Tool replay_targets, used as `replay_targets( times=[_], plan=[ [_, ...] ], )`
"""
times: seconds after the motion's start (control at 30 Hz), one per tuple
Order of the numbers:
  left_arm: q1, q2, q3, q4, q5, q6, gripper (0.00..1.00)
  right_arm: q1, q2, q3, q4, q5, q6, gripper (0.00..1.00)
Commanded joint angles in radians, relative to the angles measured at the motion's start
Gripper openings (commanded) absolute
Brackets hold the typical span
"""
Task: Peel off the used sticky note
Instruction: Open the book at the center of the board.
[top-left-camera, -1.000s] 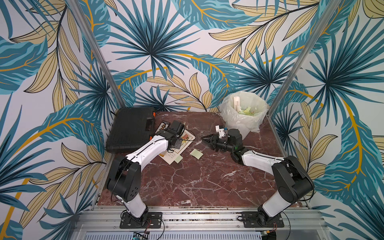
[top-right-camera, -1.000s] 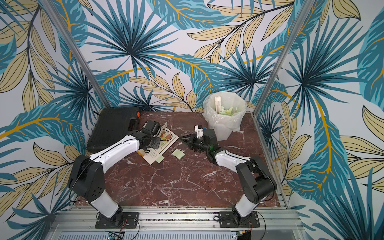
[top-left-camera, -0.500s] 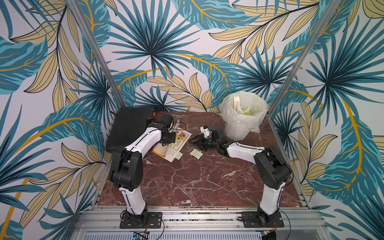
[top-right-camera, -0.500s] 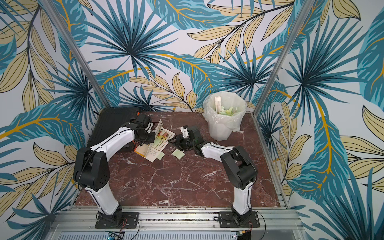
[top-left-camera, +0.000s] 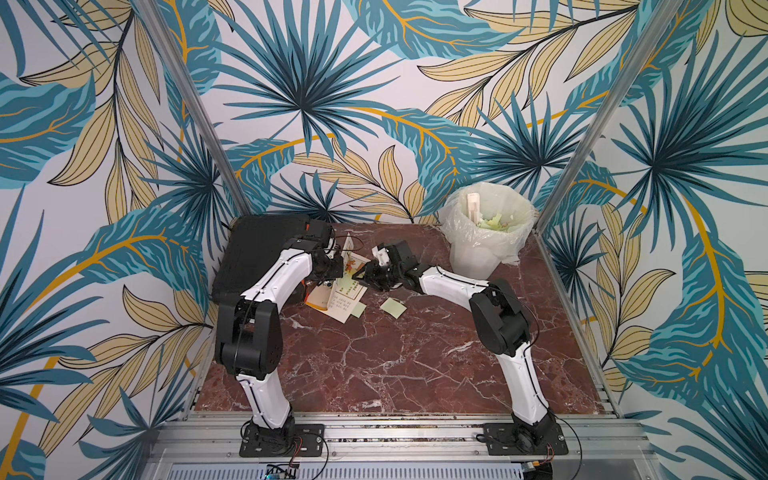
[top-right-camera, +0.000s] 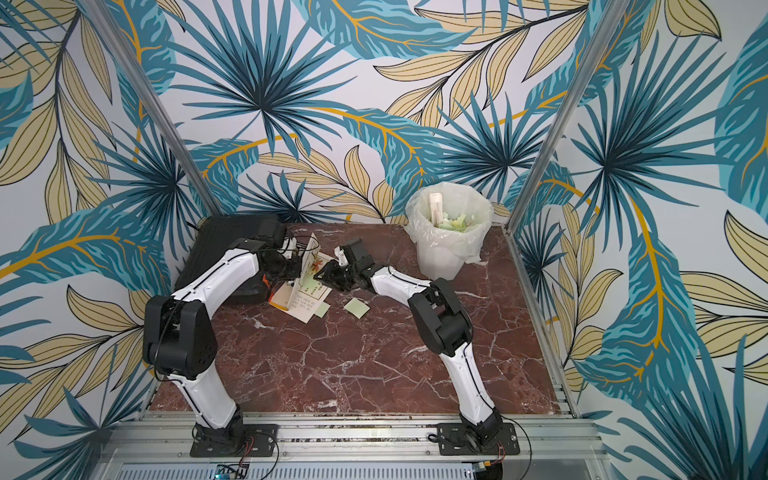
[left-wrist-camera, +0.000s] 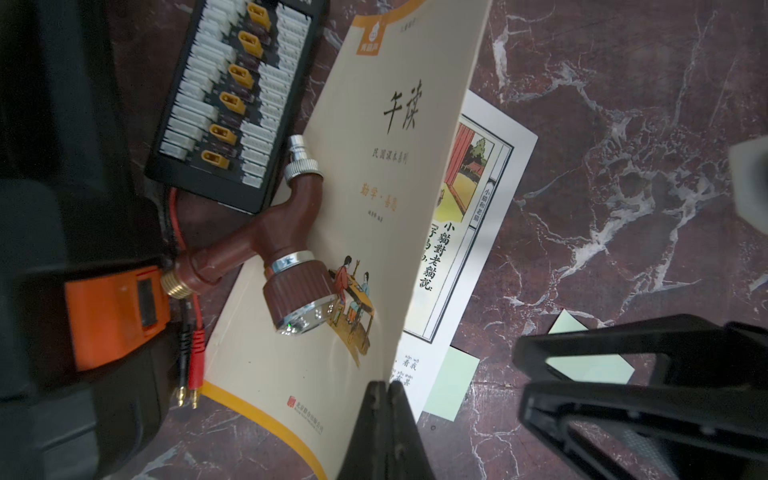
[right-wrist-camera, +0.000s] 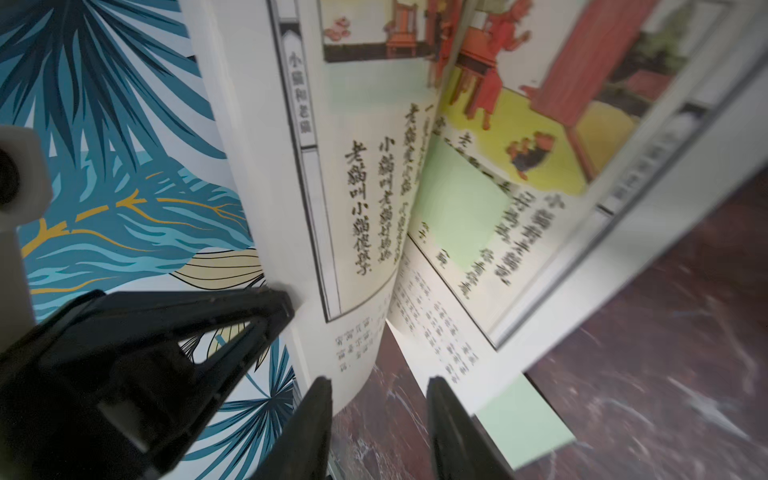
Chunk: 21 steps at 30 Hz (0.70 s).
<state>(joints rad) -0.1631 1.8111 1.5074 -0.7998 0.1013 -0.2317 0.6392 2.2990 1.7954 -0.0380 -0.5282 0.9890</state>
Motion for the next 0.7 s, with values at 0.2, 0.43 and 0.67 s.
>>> replay_targets(
  times=[0.2, 0.43, 0.67],
  plan=[
    [0.066, 0.058, 0.141, -0.097, -0.120, 0.021, 0.00, 0.044, 0.377, 0.609, -0.413, 0.016, -0.030, 0.35],
    [0.118, 0.093, 0.220, -0.135, -0.154, 0.013, 0.00, 0.047, 0.537, 0.764, -0.477, 0.023, -0.005, 0.31],
    [0.145, 0.105, 0.226, -0.145, -0.185, -0.010, 0.00, 0.043, 0.453, 0.522, -0.511, 0.095, -0.130, 0.30]
  ],
)
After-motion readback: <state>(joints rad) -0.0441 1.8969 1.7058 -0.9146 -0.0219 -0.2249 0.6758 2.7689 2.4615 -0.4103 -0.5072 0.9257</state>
